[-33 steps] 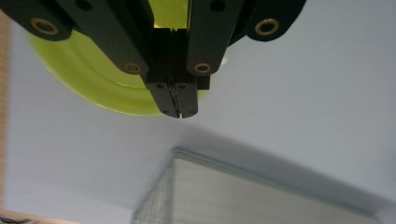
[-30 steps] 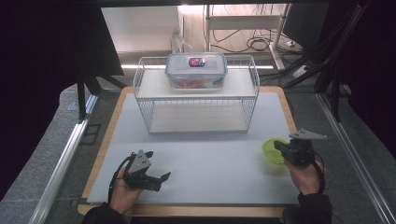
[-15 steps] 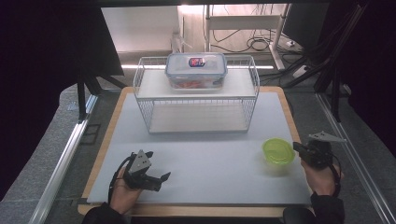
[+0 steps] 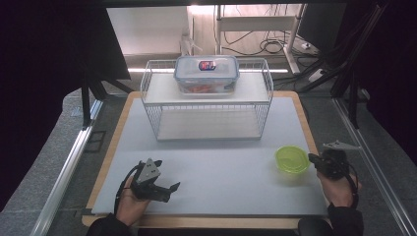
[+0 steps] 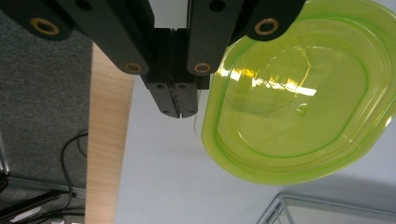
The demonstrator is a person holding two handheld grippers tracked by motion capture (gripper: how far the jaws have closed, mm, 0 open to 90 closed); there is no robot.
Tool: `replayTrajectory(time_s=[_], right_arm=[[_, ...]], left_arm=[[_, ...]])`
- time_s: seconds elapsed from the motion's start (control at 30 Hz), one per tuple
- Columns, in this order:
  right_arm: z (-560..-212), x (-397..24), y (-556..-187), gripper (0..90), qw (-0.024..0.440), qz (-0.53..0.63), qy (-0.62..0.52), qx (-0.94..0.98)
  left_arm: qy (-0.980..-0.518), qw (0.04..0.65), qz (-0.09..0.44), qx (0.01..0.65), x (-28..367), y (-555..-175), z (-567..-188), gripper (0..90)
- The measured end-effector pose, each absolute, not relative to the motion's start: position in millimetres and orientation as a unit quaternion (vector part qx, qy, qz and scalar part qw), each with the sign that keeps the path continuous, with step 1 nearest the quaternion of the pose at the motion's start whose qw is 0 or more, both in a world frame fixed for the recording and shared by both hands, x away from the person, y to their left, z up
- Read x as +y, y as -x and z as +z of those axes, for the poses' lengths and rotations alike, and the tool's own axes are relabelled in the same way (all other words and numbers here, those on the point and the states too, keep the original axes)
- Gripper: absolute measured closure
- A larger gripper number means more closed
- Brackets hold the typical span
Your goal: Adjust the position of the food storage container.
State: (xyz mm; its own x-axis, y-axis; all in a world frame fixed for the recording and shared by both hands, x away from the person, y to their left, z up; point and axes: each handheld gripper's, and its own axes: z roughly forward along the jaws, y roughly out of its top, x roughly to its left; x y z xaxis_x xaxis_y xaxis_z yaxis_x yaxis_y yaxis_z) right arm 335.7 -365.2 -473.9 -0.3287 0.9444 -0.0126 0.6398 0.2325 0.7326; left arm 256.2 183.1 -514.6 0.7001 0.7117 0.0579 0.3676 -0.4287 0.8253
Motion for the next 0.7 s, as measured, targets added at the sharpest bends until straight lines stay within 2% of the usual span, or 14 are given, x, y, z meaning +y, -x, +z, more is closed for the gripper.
replayTrajectory(time_s=[0.7], right_arm=[[-478, -327, -327, 90.0, 0.185, 0.328, -0.491, 0.785]], left_arm=[[-0.824, 0.418, 0.203, 0.325, 180, -256, -516, 2.4]])
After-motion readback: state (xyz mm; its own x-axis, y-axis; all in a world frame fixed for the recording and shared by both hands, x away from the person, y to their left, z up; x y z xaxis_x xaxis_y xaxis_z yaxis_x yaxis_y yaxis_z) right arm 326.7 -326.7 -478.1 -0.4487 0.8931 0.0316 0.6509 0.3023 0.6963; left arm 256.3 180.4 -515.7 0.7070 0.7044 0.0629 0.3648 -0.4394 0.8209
